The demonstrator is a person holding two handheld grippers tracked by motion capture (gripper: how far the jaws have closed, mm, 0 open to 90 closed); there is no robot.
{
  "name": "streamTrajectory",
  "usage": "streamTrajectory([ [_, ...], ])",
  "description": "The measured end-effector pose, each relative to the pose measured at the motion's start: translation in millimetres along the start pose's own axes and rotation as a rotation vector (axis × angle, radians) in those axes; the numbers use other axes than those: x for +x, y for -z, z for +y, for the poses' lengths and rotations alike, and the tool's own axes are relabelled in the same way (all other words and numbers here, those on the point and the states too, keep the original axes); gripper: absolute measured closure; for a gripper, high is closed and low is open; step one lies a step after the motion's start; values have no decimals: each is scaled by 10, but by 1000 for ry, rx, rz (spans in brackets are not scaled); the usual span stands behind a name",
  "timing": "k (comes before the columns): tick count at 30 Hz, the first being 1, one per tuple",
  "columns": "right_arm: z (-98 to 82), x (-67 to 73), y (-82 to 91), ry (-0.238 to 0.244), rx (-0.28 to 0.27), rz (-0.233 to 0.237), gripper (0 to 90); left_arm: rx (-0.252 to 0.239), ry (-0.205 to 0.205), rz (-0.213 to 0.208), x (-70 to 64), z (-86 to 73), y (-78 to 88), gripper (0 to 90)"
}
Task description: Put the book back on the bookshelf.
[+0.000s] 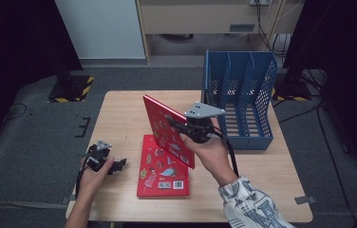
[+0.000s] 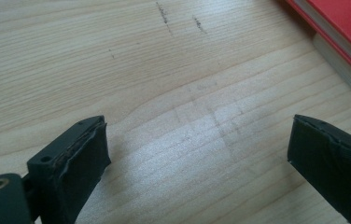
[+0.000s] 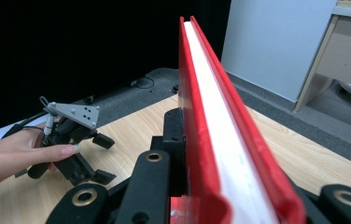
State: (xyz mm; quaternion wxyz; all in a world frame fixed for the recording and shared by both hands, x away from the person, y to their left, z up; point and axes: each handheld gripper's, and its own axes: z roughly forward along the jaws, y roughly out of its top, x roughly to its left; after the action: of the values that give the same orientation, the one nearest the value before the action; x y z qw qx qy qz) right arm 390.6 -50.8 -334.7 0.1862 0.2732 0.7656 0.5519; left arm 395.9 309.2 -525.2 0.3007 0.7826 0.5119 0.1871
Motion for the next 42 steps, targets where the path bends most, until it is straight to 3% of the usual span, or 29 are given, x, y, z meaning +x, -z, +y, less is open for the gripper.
streamTrajectory([
  [15, -137, -93, 336, -3, -19, -19, 793, 27, -34, 2, -34, -16, -42, 37],
  [28, -260, -101, 647, 2, -24, -32, 793, 8, -26, 6, -44, -36, -53, 18],
  [42, -458, -246, 971, -23, -18, -73, 793, -39, -26, 4, -56, -76, -81, 0],
])
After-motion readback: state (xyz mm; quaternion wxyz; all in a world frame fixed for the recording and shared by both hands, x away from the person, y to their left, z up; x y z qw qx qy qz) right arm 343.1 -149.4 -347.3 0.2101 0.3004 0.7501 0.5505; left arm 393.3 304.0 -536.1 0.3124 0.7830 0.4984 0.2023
